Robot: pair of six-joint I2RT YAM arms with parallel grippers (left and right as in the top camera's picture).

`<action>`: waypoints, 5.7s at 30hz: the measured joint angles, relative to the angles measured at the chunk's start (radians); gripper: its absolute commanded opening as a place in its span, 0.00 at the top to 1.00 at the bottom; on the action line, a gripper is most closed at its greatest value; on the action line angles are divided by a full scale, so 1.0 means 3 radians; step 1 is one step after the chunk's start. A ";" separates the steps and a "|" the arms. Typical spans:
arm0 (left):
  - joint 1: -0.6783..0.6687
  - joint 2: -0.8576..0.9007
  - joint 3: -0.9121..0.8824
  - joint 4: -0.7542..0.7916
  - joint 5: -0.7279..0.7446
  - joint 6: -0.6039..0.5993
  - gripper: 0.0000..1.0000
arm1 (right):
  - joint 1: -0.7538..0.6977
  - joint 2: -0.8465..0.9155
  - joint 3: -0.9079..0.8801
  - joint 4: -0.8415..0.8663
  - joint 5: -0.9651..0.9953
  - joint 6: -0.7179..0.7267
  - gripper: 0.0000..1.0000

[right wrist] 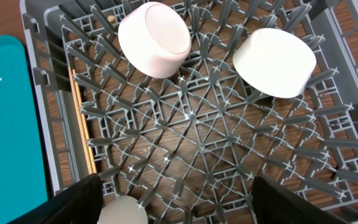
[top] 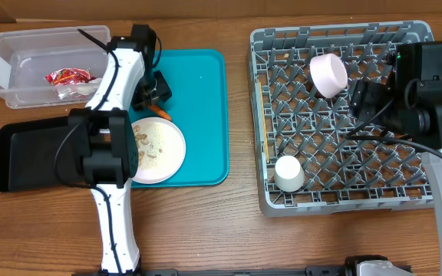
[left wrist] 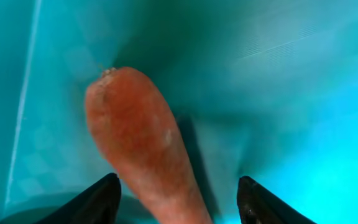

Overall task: Sort waste into correct bins and load items into the dishwasher
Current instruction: 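Grasp the orange carrot on the teal tray with the left gripper, then carry the carrot left and set it on the black tray, then release the carrot and move the left gripper to the white plate, then grasp the rim of the white plate with the left gripper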

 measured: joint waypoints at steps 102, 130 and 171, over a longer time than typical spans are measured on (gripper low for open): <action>0.1790 -0.1423 -0.2070 0.1111 -0.0306 0.0020 0.80 | -0.0001 0.0004 -0.0001 -0.0050 0.0000 0.0000 0.21; 0.1111 -0.1375 -0.0980 -0.0221 0.0120 0.0198 0.35 | -0.0001 0.0004 -0.0001 -0.0104 0.0001 -0.0003 0.21; -0.1044 -0.1375 -0.2179 0.0469 0.0365 0.0492 0.28 | -0.0001 0.0004 -0.0001 -0.0387 0.0000 0.0000 0.20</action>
